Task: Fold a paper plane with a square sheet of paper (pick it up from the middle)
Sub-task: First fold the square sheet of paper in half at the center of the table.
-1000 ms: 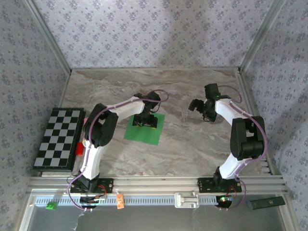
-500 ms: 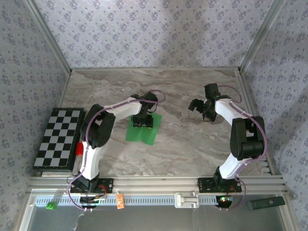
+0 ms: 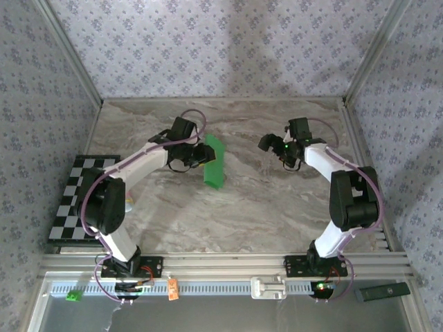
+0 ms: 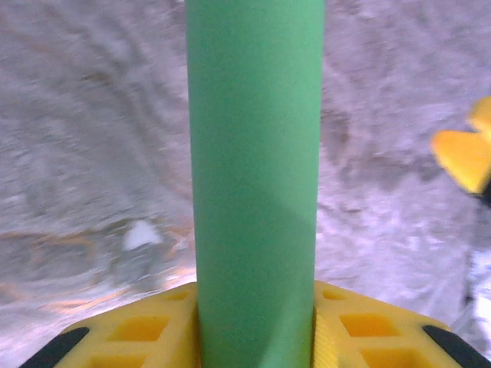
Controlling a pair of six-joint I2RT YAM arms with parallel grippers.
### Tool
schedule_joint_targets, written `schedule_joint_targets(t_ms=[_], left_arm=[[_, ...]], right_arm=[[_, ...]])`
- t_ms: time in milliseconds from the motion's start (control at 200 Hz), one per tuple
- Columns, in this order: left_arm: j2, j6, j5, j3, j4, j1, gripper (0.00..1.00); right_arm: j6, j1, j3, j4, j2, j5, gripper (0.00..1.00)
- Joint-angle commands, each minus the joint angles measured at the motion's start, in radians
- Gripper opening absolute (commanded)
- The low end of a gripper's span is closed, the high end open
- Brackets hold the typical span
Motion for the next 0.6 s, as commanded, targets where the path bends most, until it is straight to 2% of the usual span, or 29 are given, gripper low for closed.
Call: schedule_joint_targets(t_ms=[0, 180, 595], left_arm=[[0.007, -0.094, 0.084, -0.07, 0.183, 0.002, 0.37], [0.013, -0.112, -0.015, -0.159, 0.251, 0.001, 0.38], [0.071, -0.042, -0.117, -0.228, 0.172, 0.005, 0.42]], right_arm=[[0.056, 0.031, -0.037, 0.117, -0.024, -0.095, 0.99], [0.084, 0.093, -0.055, 0.152, 0.002, -0.08, 0.97], [0.101, 0.205, -0.059, 0.167, 0.053, -0.029, 0.94]])
